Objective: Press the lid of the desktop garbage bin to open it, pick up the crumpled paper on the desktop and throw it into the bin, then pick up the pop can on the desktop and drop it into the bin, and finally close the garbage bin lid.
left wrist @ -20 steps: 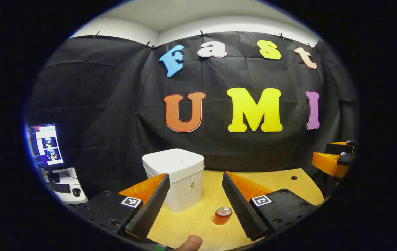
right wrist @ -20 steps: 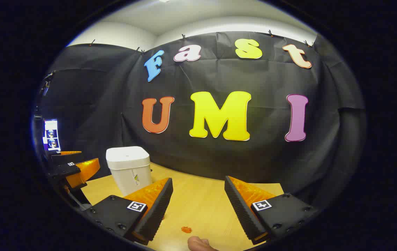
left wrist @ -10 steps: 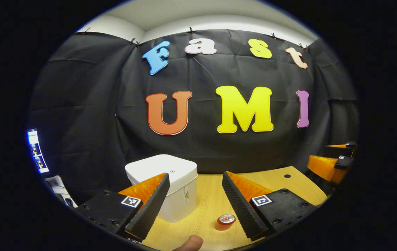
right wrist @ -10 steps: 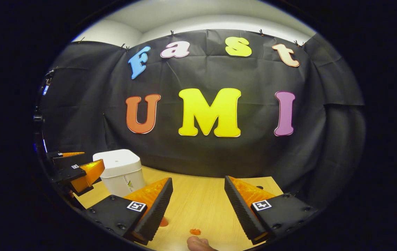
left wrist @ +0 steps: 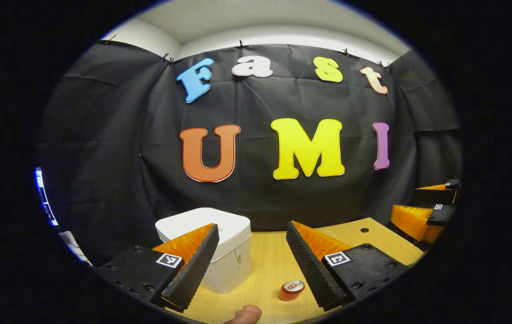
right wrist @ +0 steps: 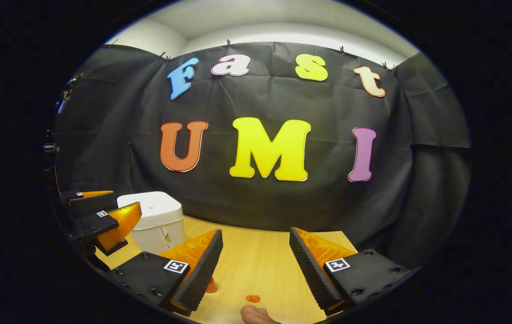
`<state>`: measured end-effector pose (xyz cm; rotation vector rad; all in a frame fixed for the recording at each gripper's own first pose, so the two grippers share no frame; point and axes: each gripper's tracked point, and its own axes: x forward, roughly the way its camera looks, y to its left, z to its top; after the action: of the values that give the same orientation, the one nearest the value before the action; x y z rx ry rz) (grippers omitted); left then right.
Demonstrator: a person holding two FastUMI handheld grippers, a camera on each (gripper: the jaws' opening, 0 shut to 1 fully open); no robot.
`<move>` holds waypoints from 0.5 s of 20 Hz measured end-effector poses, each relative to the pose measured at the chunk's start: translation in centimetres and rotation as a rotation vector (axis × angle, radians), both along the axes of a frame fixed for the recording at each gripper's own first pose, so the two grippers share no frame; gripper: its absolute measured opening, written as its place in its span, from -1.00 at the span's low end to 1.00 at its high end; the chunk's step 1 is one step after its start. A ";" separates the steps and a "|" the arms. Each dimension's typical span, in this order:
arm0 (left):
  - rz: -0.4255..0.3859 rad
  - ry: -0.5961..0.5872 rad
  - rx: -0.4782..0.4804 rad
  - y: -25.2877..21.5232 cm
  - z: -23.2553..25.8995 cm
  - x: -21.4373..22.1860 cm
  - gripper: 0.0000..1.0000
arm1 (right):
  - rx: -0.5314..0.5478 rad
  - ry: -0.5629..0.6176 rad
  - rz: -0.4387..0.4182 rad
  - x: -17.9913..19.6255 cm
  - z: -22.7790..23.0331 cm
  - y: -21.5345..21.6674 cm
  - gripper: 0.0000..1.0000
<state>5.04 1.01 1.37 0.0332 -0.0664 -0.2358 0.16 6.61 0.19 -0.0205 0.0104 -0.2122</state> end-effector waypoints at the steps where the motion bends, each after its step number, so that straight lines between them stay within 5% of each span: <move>1: -0.008 0.006 -0.002 -0.2 -0.4 0.0 0.97 | -0.005 0.005 -0.002 -0.1 -0.2 0.1 0.88; 10: -0.041 0.022 -0.013 -2.2 -1.2 -1.5 0.97 | 0.005 0.018 -0.039 -2.0 -0.8 -1.4 0.88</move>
<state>3.55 -1.14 0.21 0.0161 -0.0468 -0.2768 -1.85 5.24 -0.61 -0.0169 0.0294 -0.2507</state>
